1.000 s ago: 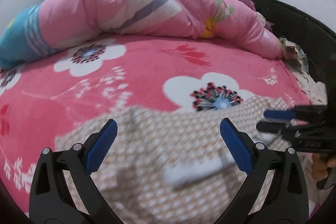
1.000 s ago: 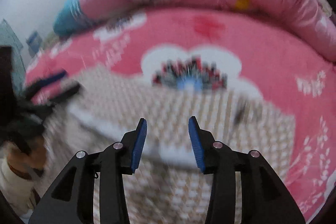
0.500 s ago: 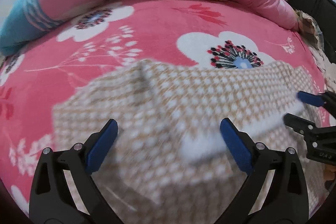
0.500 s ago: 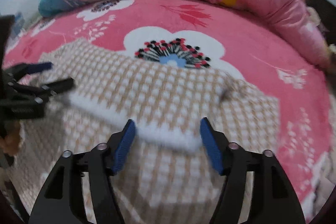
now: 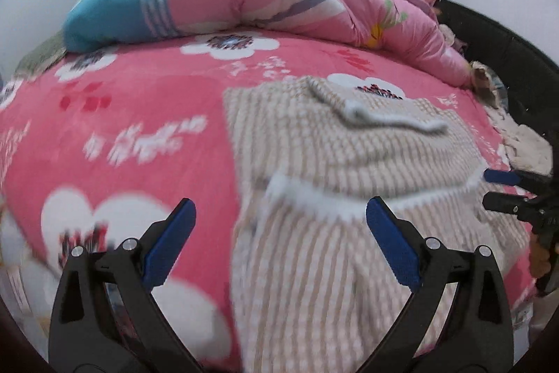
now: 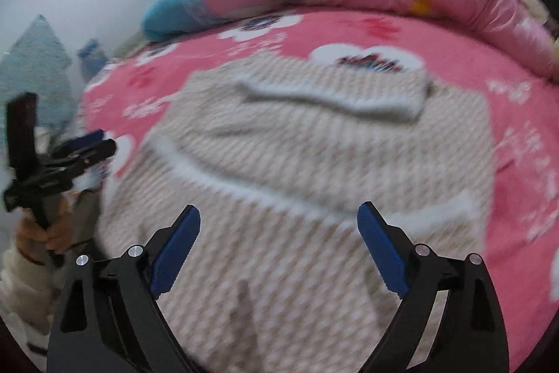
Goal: Fold large clothes
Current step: 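Move the left tool to the coat's other side edge, then grasp the other side edge with the left tool and lift it, then fold the held side over the coat and open the left tool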
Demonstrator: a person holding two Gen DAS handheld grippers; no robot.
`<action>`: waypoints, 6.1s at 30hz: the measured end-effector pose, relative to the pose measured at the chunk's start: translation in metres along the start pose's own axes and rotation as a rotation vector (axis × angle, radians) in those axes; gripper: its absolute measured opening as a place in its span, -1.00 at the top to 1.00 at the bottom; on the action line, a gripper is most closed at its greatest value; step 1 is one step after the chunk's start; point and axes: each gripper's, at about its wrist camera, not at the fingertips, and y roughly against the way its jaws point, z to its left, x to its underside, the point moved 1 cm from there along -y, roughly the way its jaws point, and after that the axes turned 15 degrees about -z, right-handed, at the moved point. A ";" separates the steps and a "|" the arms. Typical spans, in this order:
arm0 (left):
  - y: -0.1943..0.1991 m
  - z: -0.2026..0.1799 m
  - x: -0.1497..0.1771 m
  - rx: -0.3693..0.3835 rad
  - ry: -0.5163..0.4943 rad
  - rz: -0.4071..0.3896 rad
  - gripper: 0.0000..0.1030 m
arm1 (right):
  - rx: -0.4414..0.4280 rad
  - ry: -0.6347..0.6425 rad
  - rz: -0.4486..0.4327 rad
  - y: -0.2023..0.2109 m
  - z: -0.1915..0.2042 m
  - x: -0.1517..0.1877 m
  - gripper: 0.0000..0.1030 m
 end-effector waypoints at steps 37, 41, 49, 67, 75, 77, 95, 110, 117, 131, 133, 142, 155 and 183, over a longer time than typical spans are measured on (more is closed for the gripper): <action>-0.073 0.013 0.025 0.244 0.260 0.169 0.18 | -0.016 -0.034 0.099 -0.032 0.001 0.043 -0.74; -0.082 0.003 0.032 0.120 0.173 0.234 0.23 | -0.017 -0.036 0.101 -0.031 0.001 0.043 -0.74; -0.082 -0.027 0.032 -0.023 -0.022 0.228 0.19 | 0.017 -0.121 0.039 0.015 -0.032 0.040 -0.74; -0.083 -0.030 0.031 -0.059 -0.029 0.225 0.15 | 0.193 -0.223 -0.015 0.013 -0.140 0.006 -0.03; -0.084 -0.030 0.031 -0.064 -0.030 0.227 0.15 | 0.165 -0.240 0.027 0.022 -0.140 0.021 0.33; -0.084 -0.030 0.031 -0.067 -0.032 0.228 0.15 | 0.165 -0.229 0.030 0.025 -0.136 0.024 0.48; -0.030 -0.054 0.016 -0.104 -0.151 0.099 0.82 | 0.310 -0.017 -0.087 0.068 -0.081 0.013 0.85; 0.049 -0.053 -0.051 -0.013 -0.096 -0.137 0.87 | 0.365 0.062 -0.324 0.141 -0.044 -0.031 0.86; 0.005 -0.045 -0.124 0.002 -0.098 -0.216 0.87 | 0.347 0.115 -0.419 0.123 -0.063 -0.106 0.86; -0.258 0.026 -0.124 -0.051 0.043 0.225 0.34 | 0.402 -0.241 -0.034 -0.110 -0.218 -0.142 0.48; -0.250 0.043 -0.125 -0.034 0.113 0.181 0.33 | 0.408 -0.338 -0.034 -0.103 -0.232 -0.133 0.41; -0.263 0.005 -0.139 0.107 0.088 0.169 0.14 | 0.155 -0.290 -0.060 -0.133 -0.188 -0.152 0.07; -0.184 0.004 -0.138 0.076 0.070 0.067 0.12 | 0.340 -0.138 -0.107 -0.082 -0.131 -0.121 -0.11; -0.082 -0.100 0.011 0.060 -0.178 0.156 -0.17 | 0.221 0.143 0.043 -0.040 -0.009 0.014 -0.32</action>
